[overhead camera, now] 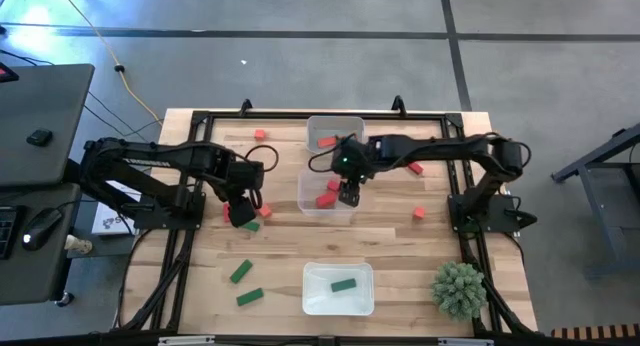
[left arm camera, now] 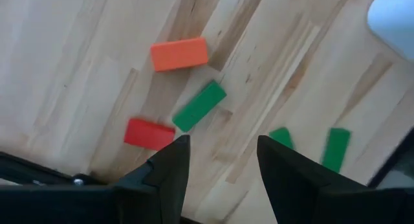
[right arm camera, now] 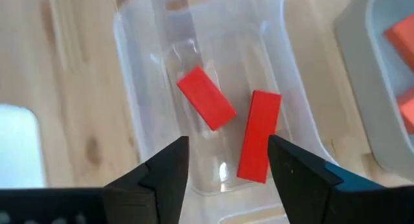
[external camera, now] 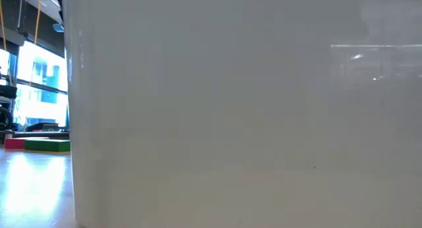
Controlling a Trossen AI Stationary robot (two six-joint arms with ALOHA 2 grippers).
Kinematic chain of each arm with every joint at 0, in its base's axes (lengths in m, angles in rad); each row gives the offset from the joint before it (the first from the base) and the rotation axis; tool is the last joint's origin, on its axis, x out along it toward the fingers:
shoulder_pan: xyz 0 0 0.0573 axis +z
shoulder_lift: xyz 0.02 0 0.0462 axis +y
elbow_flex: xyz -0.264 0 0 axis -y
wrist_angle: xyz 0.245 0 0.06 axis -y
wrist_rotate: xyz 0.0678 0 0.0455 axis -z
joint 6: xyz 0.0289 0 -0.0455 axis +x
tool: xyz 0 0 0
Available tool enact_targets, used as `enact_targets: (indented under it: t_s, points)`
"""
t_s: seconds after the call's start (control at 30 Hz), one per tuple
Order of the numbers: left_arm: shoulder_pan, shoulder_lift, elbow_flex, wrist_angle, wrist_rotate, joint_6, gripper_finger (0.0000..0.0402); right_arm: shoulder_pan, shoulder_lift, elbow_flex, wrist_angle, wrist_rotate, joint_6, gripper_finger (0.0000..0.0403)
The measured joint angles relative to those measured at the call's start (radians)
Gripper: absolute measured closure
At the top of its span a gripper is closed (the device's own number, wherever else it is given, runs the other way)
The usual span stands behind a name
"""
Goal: Sort & place blocks by color
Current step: Put the green block into the white bin
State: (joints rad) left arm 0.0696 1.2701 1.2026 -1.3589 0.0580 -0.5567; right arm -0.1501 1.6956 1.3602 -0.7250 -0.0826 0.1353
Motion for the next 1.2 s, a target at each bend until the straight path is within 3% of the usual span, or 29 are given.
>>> enact_targets:
  t_s: [0.17, 0.7, 0.93, 1.2]
  points:
    - [-0.017, 0.000, 0.000, -0.004, -0.037, 0.057, 0.0231, 0.000, -0.077, 0.000, 0.013, 0.001, 0.088, 0.0204]
    - [-0.251, 0.001, 0.000, -0.058, -0.032, -0.183, 0.0222, 0.000, -0.136, 0.001, 0.055, 0.048, 0.283, 0.0204]
    - [-0.324, 0.001, 0.000, -0.074, -0.035, -0.382, 0.0184, 0.019, -0.136, 0.001, 0.056, 0.061, 0.339, 0.0204]
    - [-0.459, 0.000, -0.064, 0.093, -0.047, -0.596, 0.0188, 0.064, -0.136, 0.001, 0.055, 0.075, 0.358, 0.0204]
